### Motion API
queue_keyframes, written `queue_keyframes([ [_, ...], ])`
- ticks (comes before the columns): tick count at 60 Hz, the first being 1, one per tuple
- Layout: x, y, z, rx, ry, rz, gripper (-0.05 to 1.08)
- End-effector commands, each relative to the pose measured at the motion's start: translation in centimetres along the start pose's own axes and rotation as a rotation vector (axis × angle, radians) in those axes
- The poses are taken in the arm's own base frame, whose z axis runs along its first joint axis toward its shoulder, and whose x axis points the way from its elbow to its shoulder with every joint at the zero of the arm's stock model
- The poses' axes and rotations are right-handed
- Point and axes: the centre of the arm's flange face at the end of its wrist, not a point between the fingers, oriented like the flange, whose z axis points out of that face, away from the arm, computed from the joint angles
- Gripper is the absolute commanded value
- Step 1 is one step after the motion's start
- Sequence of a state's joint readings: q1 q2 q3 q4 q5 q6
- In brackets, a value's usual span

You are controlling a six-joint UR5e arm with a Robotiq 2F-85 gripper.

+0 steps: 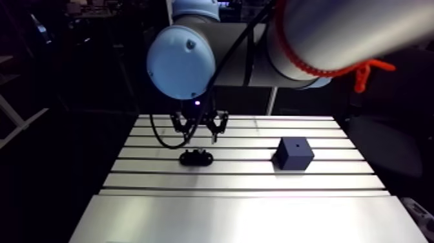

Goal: Pick up the M10 bolt and insert it into the hole until fully seated.

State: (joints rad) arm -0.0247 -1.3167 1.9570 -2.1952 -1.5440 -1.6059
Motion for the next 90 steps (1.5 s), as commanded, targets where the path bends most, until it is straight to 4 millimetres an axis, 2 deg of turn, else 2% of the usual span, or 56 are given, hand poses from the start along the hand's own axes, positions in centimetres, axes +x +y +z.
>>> queue_keyframes([
  [1, 0.0, -0.1, 0.5, -0.002, 0.004, 0.002, 0.28],
  [47, 0.2, -0.8, 1.5, -0.002, 0.001, -0.012, 0.33],
  [90, 0.3, -0.6, 2.6, -0.017, -0.021, -0.018, 0.39],
])
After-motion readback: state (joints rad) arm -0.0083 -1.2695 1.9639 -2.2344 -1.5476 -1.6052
